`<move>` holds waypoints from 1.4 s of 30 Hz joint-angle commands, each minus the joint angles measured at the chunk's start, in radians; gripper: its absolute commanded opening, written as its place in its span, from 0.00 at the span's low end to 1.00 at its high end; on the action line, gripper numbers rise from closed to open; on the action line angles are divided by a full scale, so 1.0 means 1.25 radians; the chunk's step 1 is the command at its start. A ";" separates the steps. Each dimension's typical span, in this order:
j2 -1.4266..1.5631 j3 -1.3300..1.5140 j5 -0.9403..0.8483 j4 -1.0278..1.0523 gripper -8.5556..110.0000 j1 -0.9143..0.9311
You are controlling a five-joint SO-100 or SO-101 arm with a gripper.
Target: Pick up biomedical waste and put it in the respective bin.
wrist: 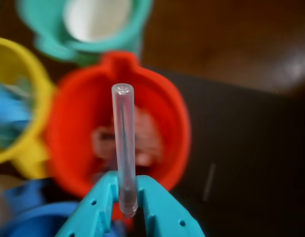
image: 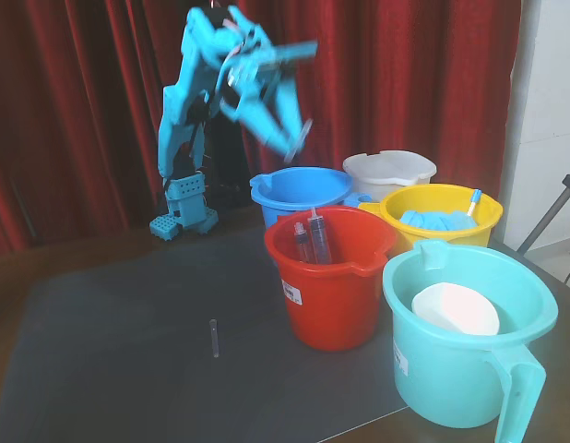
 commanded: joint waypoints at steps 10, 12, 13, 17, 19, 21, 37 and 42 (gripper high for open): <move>0.150 -0.021 0.092 0.270 0.07 -0.171; 0.148 -0.022 0.193 0.268 0.07 -0.221; 0.144 -0.022 0.228 0.260 0.07 -0.249; 0.139 -0.031 0.247 0.248 0.07 -0.312; 0.137 -0.027 0.247 0.245 0.07 -0.322; 0.131 -0.022 0.243 0.244 0.07 -0.322; -0.123 -0.034 0.248 0.061 0.07 -0.398; -0.182 -0.036 0.248 0.012 0.07 -0.400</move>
